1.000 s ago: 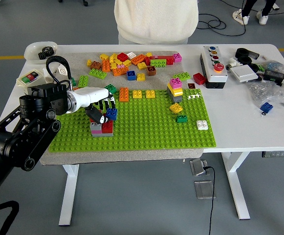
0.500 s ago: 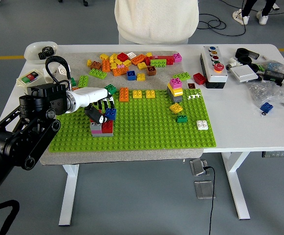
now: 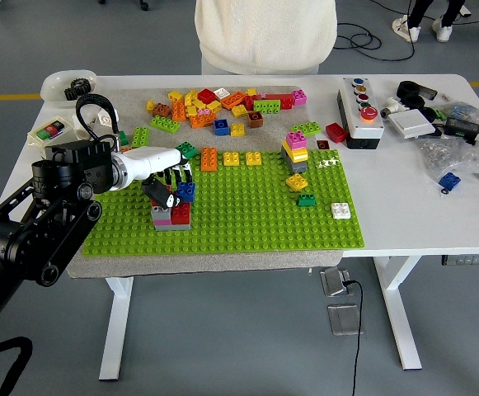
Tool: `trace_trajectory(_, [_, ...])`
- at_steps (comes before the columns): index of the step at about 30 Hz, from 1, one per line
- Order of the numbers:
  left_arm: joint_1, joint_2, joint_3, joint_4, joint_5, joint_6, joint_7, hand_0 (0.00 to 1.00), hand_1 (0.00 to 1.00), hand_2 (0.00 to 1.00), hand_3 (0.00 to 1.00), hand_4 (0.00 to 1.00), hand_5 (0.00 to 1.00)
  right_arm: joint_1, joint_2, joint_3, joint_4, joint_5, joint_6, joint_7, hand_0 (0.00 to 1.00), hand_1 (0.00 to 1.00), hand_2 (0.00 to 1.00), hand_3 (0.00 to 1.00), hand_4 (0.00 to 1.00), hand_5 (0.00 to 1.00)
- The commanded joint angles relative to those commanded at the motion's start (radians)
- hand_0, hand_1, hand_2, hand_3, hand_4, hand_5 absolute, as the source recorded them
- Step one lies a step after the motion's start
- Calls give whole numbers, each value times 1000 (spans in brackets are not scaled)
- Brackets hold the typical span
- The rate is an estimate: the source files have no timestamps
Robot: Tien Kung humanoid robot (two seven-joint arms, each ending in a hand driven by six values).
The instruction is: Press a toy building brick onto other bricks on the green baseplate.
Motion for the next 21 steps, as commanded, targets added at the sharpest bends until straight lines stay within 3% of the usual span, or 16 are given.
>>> trace_trajectory(21, [-2,-1,-3,6,0,-10,-1,640,598,560,543,457,46,1,0,0,0,2,0,0,747,643,682,608,869,521])
